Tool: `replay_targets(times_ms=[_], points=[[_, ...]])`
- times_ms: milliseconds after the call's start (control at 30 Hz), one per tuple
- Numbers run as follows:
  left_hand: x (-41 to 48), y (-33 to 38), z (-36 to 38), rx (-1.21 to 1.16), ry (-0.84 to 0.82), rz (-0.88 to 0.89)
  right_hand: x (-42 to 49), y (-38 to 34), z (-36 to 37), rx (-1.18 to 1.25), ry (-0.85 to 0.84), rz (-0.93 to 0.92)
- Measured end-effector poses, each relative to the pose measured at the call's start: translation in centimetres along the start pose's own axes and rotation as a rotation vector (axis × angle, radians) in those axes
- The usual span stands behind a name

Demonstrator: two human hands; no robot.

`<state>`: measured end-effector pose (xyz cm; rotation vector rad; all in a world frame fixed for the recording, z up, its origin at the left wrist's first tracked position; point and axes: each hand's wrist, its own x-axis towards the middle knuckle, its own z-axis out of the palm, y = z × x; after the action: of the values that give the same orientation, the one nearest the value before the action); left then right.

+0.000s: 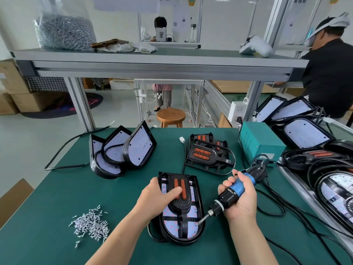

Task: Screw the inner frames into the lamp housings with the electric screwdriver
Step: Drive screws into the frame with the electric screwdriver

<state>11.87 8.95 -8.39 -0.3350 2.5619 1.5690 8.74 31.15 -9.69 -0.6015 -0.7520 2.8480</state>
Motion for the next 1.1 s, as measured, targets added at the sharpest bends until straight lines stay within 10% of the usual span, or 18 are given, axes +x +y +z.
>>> replay_targets(times_ms=[400, 1100], points=[[-0.9, -4.1, -7.6, 0.353, 0.471, -0.001, 0.0, -0.2, -0.7, -0.049, -0.058, 0.016], [-0.9, -6.8, -12.9, 0.747, 0.244, -0.158, 0.2, 0.3, -0.6, -0.066, -0.08, 0.033]])
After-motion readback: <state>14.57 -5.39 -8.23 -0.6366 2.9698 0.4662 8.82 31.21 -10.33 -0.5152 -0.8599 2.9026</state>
